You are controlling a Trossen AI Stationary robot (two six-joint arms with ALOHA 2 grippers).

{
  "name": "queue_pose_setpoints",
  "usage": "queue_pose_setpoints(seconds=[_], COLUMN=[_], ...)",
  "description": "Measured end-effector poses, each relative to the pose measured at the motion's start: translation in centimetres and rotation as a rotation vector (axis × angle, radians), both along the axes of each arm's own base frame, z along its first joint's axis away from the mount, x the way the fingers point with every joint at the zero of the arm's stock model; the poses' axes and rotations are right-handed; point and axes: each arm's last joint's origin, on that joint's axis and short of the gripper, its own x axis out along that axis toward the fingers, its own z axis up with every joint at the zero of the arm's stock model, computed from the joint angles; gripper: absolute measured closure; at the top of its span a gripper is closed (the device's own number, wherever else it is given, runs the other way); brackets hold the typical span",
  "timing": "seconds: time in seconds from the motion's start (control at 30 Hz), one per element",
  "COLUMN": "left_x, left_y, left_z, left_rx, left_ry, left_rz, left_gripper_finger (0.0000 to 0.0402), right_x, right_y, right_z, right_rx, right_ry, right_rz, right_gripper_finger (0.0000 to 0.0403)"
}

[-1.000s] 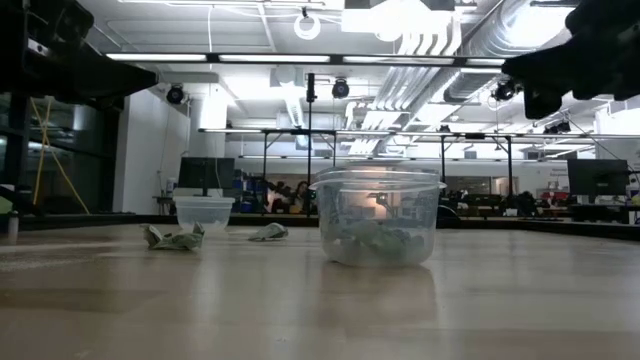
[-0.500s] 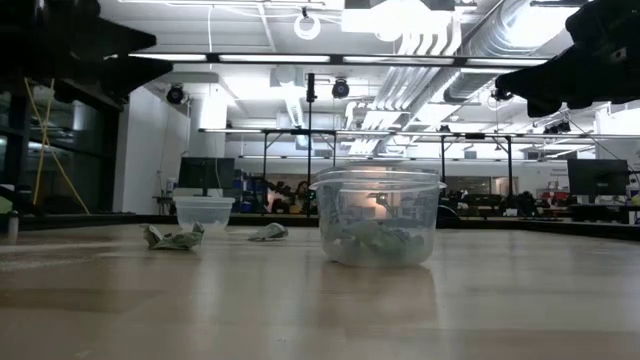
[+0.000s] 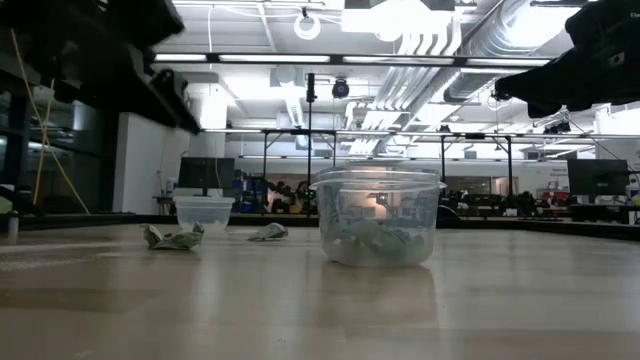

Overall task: Pick and place Stevia / Truvia into bins
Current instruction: Put the stevia packet into the top transparent container

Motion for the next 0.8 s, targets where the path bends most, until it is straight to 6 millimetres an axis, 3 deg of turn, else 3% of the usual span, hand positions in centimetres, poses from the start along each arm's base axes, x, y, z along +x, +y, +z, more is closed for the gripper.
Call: queue_pose_setpoints(seconds=[0.13, 0.37, 0.8], left_x=[1.6, 3.0, 4.0], left_y=[-0.6, -1.3, -1.6], left_z=[-1.1, -3.5, -6.7], left_rx=[-0.033, -0.075, -0.046], left_ry=[0.175, 0.313, 0.426], left_rz=[-0.003, -0.043, -0.038], left_gripper_finger=[0.0149, 0.0161, 0.0163], right_x=[0.0, 0.0, 0.0], right_y=[0.0, 0.0, 0.0], right_z=[-0.1, -0.1, -0.3], right_rx=[-0.001, -0.008, -0.015], right_ry=[0.007, 0.016, 0.037], right_rz=[0.0, 0.0, 0.001], right_gripper_finger=[0.0398, 0.0398, 0.0402])
